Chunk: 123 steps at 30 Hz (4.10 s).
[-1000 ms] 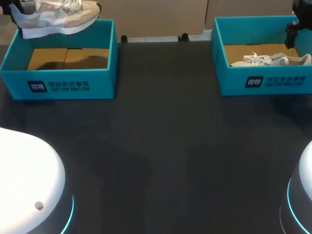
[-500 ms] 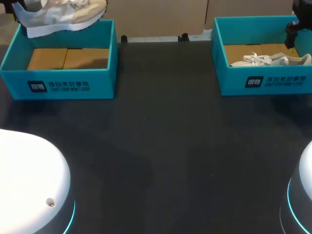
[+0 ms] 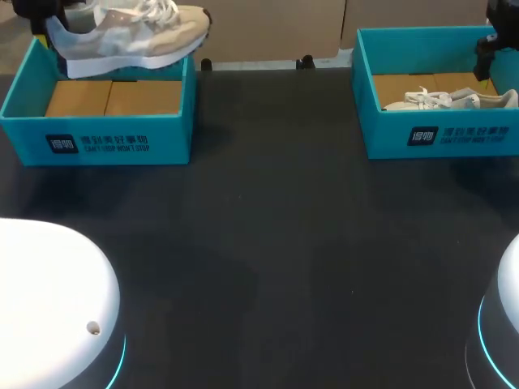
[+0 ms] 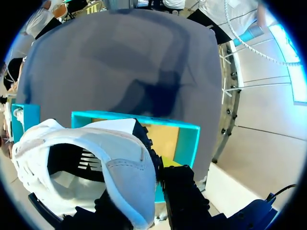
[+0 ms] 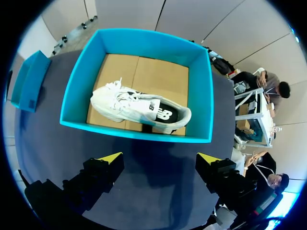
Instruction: Take the shoe out of the shoebox, open the shoe tongue, remove and reinsert the insole, then place the shoe into the shoebox
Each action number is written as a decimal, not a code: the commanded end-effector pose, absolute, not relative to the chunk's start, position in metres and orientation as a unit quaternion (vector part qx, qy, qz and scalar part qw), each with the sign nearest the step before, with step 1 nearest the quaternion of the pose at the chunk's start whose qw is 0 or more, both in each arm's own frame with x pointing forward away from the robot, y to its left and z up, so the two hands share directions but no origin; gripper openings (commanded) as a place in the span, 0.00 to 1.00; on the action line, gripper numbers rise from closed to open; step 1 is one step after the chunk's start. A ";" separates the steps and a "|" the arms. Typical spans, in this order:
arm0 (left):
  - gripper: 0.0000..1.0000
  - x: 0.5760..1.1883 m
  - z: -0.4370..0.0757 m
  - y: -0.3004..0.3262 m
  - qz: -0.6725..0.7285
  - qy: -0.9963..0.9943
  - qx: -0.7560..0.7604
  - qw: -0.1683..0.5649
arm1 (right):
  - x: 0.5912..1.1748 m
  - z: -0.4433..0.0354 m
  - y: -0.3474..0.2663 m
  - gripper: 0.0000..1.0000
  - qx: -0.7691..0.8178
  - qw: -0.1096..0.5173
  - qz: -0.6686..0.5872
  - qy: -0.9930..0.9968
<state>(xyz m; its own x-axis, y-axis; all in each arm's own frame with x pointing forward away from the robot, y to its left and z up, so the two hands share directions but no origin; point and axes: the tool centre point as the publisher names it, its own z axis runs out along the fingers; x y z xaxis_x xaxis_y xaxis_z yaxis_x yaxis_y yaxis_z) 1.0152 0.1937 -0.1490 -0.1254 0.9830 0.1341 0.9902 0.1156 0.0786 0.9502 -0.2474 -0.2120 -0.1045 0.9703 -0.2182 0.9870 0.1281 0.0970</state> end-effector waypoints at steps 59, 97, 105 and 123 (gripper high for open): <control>0.00 0.937 -0.143 0.121 -0.056 -0.733 -0.677 0.034 | 0.950 -0.212 -0.247 1.00 0.659 0.115 -0.036 0.742; 0.00 0.785 -0.185 -0.010 -0.003 -0.702 -0.712 0.034 | 0.950 -0.212 -0.247 1.00 0.659 0.115 -0.036 0.742; 0.00 0.763 -0.197 -0.037 -0.017 -0.687 -0.726 0.025 | 0.950 -0.212 -0.247 1.00 0.659 0.115 -0.036 0.742; 0.00 0.743 -0.235 -0.087 -0.018 -0.661 -0.750 0.008 | 0.950 -0.212 -0.247 1.00 0.659 0.115 -0.036 0.742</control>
